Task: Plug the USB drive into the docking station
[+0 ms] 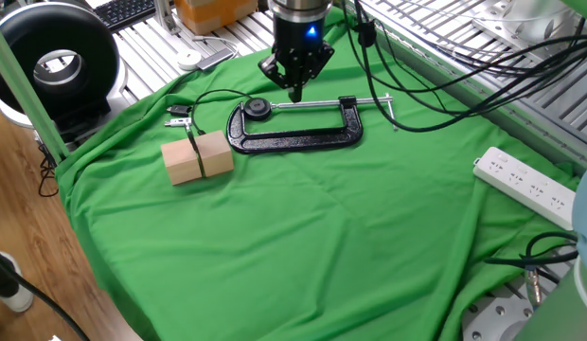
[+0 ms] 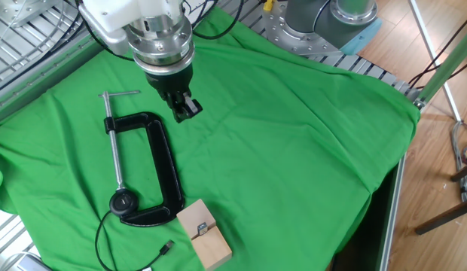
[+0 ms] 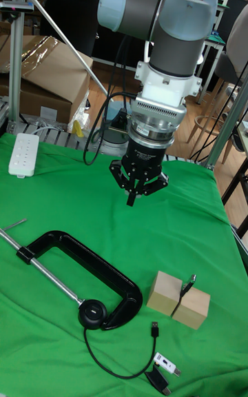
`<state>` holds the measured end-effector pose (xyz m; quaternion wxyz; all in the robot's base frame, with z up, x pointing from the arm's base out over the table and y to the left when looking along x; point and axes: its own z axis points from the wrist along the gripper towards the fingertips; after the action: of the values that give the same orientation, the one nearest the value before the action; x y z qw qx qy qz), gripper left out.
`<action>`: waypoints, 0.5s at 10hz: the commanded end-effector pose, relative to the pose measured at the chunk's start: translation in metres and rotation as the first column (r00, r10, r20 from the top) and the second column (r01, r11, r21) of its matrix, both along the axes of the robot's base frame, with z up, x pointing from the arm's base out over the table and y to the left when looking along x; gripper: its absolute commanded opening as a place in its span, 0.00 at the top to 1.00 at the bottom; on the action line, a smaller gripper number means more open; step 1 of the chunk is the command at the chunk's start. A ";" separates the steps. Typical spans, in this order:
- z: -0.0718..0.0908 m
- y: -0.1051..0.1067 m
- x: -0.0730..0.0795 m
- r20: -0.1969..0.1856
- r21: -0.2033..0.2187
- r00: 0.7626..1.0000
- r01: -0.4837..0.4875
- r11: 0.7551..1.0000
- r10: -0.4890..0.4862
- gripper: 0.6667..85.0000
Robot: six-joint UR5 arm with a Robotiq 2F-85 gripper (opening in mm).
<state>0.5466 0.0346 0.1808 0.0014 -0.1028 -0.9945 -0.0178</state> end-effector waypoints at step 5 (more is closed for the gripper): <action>-0.001 0.004 -0.008 -0.029 0.010 0.997 -0.069 0.998 0.070 0.99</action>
<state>0.5453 0.0414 0.1790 0.0044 -0.0896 -0.9956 -0.0269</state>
